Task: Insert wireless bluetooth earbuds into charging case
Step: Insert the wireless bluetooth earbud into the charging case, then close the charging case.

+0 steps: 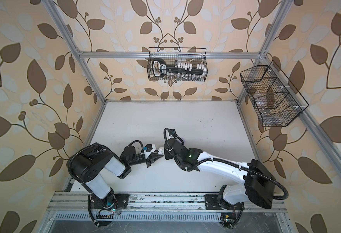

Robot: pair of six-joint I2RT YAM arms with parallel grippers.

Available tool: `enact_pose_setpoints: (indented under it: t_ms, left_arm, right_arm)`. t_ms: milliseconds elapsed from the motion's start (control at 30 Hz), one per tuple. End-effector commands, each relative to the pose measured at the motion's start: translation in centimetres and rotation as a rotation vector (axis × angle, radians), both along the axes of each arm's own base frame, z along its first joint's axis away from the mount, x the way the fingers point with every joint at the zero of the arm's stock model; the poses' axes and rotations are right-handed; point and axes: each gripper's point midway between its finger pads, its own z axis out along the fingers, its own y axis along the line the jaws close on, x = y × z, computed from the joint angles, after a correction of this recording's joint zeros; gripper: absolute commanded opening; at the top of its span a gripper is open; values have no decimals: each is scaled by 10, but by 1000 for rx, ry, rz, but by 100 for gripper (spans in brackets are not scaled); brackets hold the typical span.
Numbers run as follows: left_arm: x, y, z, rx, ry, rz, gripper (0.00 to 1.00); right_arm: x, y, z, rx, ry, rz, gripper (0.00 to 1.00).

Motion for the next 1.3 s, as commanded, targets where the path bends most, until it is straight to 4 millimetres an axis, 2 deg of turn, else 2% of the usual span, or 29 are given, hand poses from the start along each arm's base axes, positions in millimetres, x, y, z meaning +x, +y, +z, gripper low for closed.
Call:
enact_pose_setpoints:
  t_ms: [0,133,267,567,800,1267]
  left_arm:
    - [-15,-7,2,29,-103,-63,4]
    - [-25,-13,-8,83,-126,-100,4]
    - [-36,-18,-18,141,-161,-135,3]
    - [-36,-19,-20,159,-180,-128,3]
    - [-33,-18,-18,151,-184,-106,4]
    - [-21,-16,-14,133,-186,-39,4]
  right_arm:
    - [-10,-3,-7,24,82,45,43]
    - [-18,2,-14,59,163,107,44]
    - [-27,9,-35,40,249,151,45]
    - [-41,27,-69,15,318,196,44]
    - [-47,29,-77,49,346,203,44]
    - [-71,29,-72,154,376,223,43]
